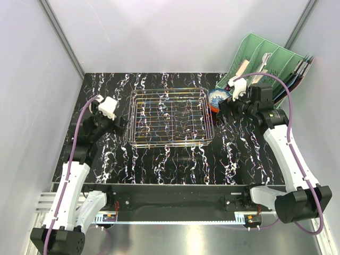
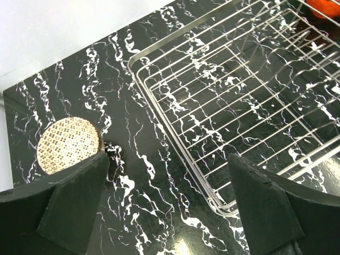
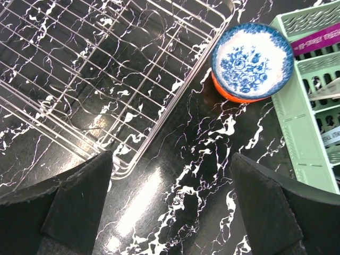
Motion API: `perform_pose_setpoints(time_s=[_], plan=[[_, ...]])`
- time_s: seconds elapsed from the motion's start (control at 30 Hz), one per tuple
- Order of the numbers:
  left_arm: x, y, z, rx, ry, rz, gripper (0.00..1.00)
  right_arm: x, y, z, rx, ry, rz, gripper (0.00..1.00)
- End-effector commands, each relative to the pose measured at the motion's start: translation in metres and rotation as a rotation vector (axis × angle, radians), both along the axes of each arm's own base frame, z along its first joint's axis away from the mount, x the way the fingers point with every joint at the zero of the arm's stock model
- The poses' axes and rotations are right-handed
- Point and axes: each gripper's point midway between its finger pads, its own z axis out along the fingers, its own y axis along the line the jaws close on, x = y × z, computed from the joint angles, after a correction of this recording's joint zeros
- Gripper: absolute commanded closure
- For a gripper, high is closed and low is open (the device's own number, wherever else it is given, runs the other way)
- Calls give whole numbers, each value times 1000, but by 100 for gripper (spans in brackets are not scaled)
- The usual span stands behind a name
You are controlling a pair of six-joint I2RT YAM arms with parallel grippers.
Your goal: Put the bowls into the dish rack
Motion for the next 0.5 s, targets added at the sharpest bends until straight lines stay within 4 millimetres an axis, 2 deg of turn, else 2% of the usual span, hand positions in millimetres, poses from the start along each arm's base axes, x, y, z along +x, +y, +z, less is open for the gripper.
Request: perform_pose_setpoints(time_s=[0.0,0.3,0.43,0.47], plan=[[-6,-14,-2,10,-11,-102,1,6,8,5,40,15,17,0],[-9,-29,-22,11,33,-208,1,23,15,-12,58,90,17,0],[-7,-36,-42,56,74,-244,1,33,17,-21,55,123,7,0],[-9,-44,-48,70,87,-268,1,36,17,-25,50,134,1,0]])
